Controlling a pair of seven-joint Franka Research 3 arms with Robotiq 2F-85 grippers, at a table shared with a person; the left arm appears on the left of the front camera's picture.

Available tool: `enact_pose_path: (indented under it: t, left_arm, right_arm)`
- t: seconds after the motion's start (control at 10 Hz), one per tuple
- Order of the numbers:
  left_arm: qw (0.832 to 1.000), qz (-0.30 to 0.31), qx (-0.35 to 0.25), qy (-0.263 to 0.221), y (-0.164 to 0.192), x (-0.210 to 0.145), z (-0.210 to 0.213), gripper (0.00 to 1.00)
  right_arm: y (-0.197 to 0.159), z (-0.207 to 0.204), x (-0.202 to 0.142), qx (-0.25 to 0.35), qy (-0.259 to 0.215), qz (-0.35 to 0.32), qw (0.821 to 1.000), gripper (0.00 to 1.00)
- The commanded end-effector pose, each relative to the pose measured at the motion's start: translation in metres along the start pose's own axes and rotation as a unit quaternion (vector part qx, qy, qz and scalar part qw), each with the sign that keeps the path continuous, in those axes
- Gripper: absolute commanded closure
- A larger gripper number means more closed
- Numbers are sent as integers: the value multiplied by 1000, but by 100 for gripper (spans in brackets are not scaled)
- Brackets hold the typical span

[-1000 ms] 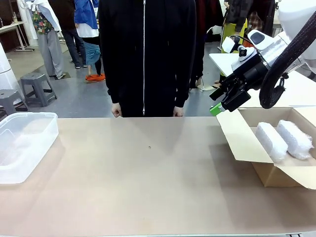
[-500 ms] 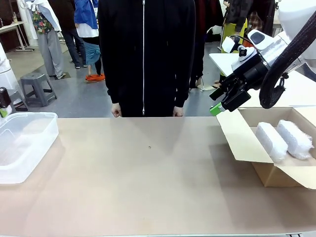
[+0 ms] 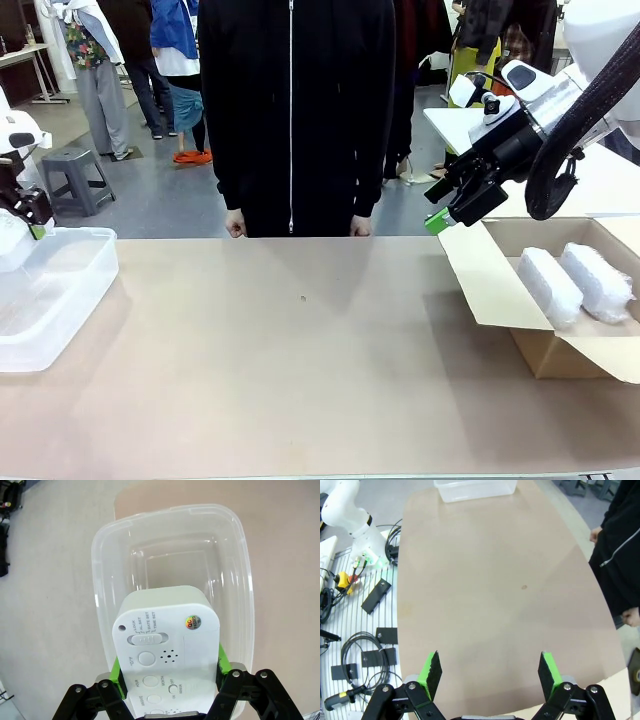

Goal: Separate and place wrapped and unwrapped clocks.
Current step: If the picked Digital clock is wrapped, place it in the Package Box ; if not, place it in the Organizing box.

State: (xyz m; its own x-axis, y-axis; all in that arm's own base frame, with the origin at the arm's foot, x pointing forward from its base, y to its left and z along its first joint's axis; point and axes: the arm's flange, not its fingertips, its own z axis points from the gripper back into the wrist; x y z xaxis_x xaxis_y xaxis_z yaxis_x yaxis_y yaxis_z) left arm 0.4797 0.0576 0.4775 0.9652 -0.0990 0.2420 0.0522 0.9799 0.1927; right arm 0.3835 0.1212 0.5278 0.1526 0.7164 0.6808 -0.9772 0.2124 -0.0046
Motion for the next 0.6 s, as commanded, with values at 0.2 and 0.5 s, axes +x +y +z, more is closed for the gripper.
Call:
enact_pose_path:
  t: [0.2, 0.5]
  left_arm:
    - [999, -12, -31, 5, 11, 5, -31, 22]
    - [999, -15, -48, 18, 10, 8, -53, 22]
  right_arm:
    - [-2, 0, 1, 5, 0, -1, 1000, 0]
    - [-2, 0, 1, 5, 0, -1, 1000, 0]
